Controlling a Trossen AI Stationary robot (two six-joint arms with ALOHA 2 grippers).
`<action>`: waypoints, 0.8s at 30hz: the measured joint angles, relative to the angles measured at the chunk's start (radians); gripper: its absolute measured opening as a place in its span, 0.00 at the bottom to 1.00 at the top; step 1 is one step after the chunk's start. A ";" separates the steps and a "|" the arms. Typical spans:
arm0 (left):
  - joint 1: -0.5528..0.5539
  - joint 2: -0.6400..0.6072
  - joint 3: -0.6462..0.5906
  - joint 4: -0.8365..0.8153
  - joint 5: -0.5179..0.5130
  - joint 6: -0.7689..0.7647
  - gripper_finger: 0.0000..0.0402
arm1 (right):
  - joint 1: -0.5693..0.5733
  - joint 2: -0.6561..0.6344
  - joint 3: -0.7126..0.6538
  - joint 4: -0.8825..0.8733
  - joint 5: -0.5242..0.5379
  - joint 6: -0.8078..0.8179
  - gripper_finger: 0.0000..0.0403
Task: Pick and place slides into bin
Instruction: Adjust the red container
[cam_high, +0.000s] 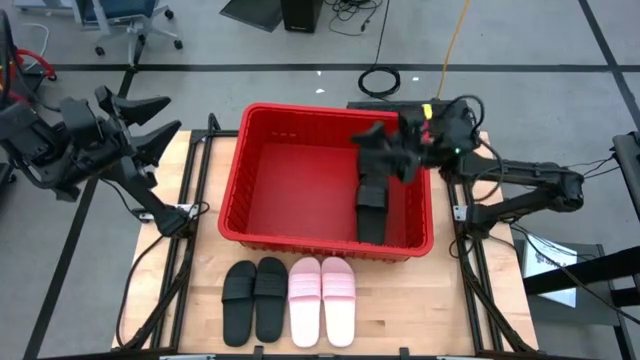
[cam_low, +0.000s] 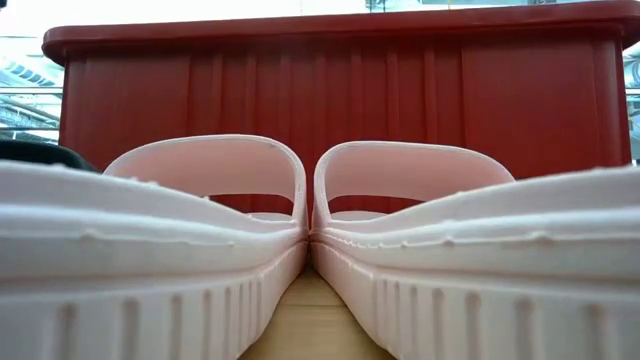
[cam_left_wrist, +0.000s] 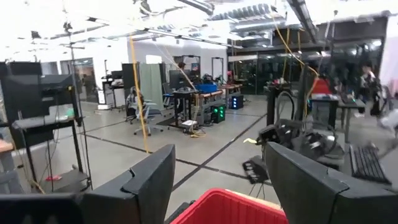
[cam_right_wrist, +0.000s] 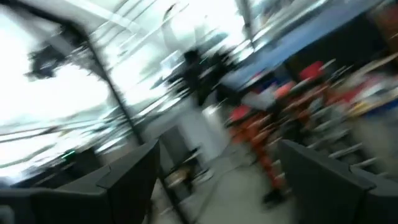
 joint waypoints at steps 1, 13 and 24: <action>-0.006 0.001 0.000 -0.016 0.004 -0.001 0.64 | 0.031 0.003 0.000 -0.004 -0.016 0.013 0.79; -0.025 0.013 0.000 -0.042 0.090 -0.095 0.64 | 0.430 0.015 0.072 -0.494 0.089 0.000 0.79; -0.025 0.033 0.000 -0.043 0.091 -0.181 0.64 | 0.533 0.020 0.102 -1.167 0.108 -0.030 0.79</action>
